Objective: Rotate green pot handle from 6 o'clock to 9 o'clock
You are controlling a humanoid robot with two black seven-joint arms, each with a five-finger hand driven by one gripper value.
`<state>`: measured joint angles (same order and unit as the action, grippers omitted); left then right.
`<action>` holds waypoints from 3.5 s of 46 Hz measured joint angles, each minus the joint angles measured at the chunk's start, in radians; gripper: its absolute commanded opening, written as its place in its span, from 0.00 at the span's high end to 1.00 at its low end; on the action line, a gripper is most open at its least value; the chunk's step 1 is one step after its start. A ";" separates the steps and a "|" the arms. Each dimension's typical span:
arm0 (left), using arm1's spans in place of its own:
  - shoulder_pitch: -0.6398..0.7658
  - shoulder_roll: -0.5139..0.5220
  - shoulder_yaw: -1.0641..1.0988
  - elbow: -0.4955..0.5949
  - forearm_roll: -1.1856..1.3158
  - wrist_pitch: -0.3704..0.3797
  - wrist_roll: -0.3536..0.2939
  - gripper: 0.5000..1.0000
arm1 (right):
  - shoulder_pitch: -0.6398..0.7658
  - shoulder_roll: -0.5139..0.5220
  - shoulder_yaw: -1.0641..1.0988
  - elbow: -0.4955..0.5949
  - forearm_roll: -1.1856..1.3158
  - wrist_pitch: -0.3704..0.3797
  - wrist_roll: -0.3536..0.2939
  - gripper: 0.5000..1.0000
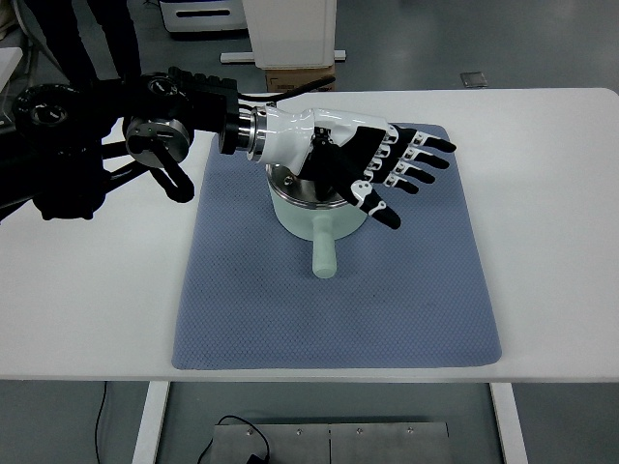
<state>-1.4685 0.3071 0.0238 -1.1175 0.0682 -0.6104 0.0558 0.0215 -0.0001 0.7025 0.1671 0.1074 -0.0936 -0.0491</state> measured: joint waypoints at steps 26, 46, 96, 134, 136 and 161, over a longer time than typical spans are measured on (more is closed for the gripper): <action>-0.087 0.005 0.235 -0.033 0.039 -0.001 0.063 0.00 | 0.000 0.000 0.000 0.000 0.000 0.000 0.000 0.00; -0.127 0.030 0.336 -0.036 0.111 -0.001 0.065 0.00 | 0.000 0.000 0.000 0.000 0.000 0.000 0.000 0.00; -0.162 0.146 0.450 -0.020 0.288 -0.001 0.064 0.00 | 0.000 0.000 0.000 0.000 0.000 0.000 0.000 0.00; -0.162 0.186 0.449 0.132 0.308 0.000 0.064 0.00 | 0.000 0.000 0.000 0.000 0.000 0.000 0.000 0.00; -0.163 0.186 0.449 0.138 0.308 0.000 0.064 0.00 | 0.000 0.000 0.000 0.000 0.000 0.000 0.000 0.00; -0.197 0.195 0.390 0.247 0.280 0.000 0.050 0.00 | 0.000 0.000 0.000 0.000 0.000 0.000 0.000 0.00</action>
<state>-1.6659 0.5024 0.4138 -0.8707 0.3482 -0.6104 0.1058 0.0214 -0.0001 0.7026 0.1670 0.1074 -0.0938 -0.0490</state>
